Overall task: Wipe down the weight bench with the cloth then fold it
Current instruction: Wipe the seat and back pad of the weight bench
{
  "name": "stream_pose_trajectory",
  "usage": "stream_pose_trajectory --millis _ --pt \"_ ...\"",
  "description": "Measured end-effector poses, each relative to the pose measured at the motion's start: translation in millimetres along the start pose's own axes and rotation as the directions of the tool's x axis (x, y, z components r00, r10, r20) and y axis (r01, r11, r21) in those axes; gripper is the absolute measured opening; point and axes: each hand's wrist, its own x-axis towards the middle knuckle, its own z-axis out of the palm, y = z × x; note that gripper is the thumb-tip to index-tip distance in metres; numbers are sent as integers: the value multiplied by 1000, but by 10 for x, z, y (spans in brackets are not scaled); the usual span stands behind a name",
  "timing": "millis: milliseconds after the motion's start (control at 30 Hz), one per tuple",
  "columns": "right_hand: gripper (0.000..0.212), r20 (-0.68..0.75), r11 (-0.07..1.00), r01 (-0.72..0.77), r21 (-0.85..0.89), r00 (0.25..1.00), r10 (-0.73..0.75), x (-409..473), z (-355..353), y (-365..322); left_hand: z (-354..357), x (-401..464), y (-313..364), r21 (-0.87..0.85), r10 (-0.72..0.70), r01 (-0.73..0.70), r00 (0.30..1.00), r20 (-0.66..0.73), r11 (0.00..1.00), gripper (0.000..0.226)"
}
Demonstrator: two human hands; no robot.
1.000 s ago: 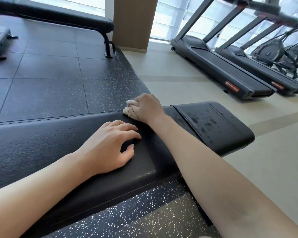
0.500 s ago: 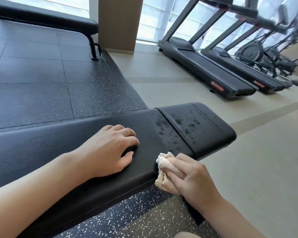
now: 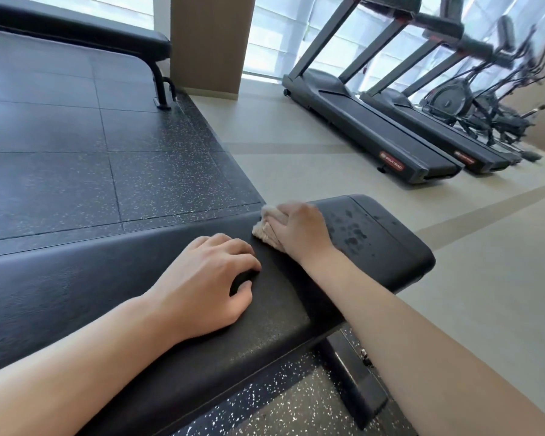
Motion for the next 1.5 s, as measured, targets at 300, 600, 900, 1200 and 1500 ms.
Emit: stream_pose_trajectory --millis 300,600,900,1200,1500 --pt "20 105 999 13 -37 994 -9 -37 -3 -100 37 -10 26 -24 -38 37 999 -28 999 34" --pt "9 182 983 99 153 975 -127 -1337 -710 -67 53 -19 -2 -63 -45 42 997 -54 997 26" --pt "36 75 999 34 24 997 -36 3 21 -189 75 -3 -20 -64 -42 38 997 -65 997 28" --pt "24 124 1000 15 -20 992 -12 -12 38 -312 50 -21 -14 -67 -37 29 994 -107 997 25" --pt "12 178 997 -3 72 984 -10 -1606 -812 -184 71 -40 32 -72 18 -28 991 -132 997 22"
